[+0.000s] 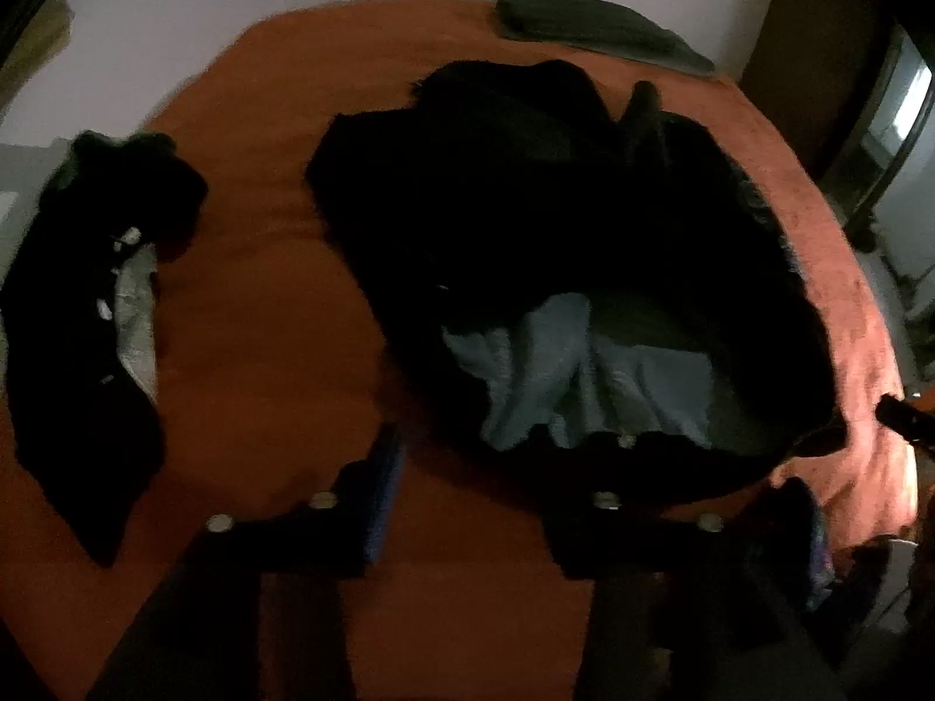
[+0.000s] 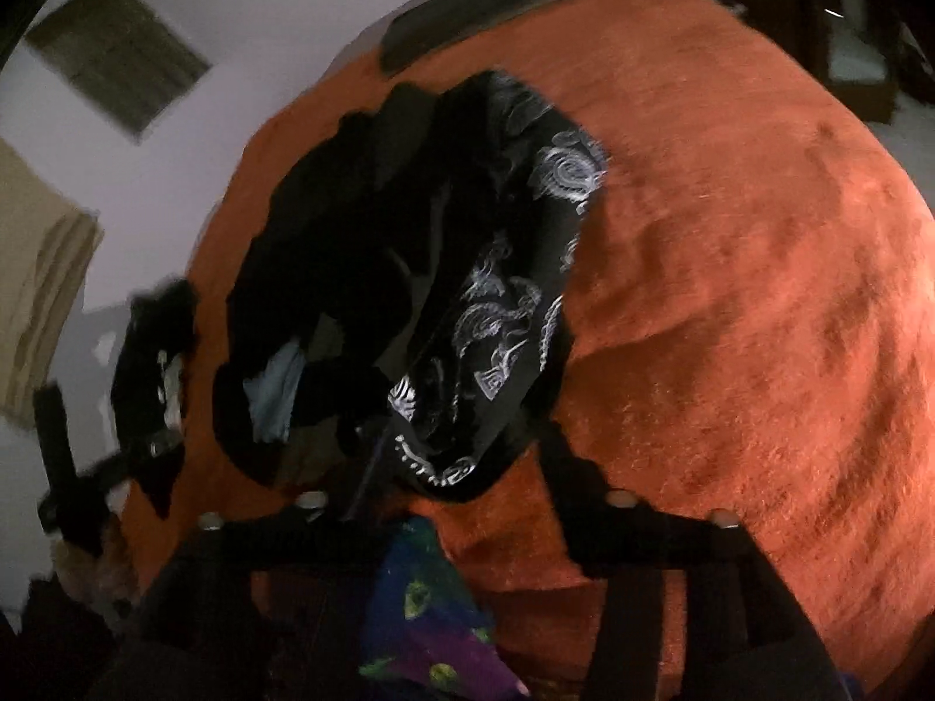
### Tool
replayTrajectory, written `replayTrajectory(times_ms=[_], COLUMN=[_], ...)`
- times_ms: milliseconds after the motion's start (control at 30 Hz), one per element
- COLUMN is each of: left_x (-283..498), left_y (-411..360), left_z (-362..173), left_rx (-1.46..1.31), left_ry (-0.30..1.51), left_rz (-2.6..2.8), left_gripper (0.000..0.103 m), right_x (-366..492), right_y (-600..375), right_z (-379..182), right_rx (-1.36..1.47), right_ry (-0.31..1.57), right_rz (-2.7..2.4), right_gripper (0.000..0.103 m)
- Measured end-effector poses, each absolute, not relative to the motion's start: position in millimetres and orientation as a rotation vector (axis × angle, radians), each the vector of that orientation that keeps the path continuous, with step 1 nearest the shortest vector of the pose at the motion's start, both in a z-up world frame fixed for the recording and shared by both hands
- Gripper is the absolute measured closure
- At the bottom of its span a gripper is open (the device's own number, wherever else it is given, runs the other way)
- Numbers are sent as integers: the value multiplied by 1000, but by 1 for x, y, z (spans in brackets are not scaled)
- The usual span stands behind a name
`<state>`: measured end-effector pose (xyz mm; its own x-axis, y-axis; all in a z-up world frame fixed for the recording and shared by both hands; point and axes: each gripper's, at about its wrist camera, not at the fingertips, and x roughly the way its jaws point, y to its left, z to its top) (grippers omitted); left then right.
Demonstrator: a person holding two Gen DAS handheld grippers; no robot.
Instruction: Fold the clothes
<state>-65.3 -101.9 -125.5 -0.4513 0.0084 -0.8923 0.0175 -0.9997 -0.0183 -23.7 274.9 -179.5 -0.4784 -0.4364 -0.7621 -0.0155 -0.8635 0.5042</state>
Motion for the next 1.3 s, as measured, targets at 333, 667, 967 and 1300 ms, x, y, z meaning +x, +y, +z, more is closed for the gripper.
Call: replayTrajectory(times_ms=[333, 667, 967, 1300], left_x=[-129, -137, -57, -38], left_y=[-108, -105, -117, -68], left_z=[-162, -188, -169, -168], left_rx=[1645, 1653, 1894, 1699], left_ry=[-13, -37, 203, -265], left_rz=[-2568, -2493, -2306, -2369], left_gripper=[45, 97, 88, 52], right_x=[-55, -90, 12, 9], right_y=[200, 158, 199, 238], right_z=[-188, -211, -170, -204], right_rx=[1457, 1586, 1357, 1515], right_ry=[-466, -192, -23, -265], right_rz=[-2450, -2546, -2512, -2561], right_gripper=[43, 97, 96, 44])
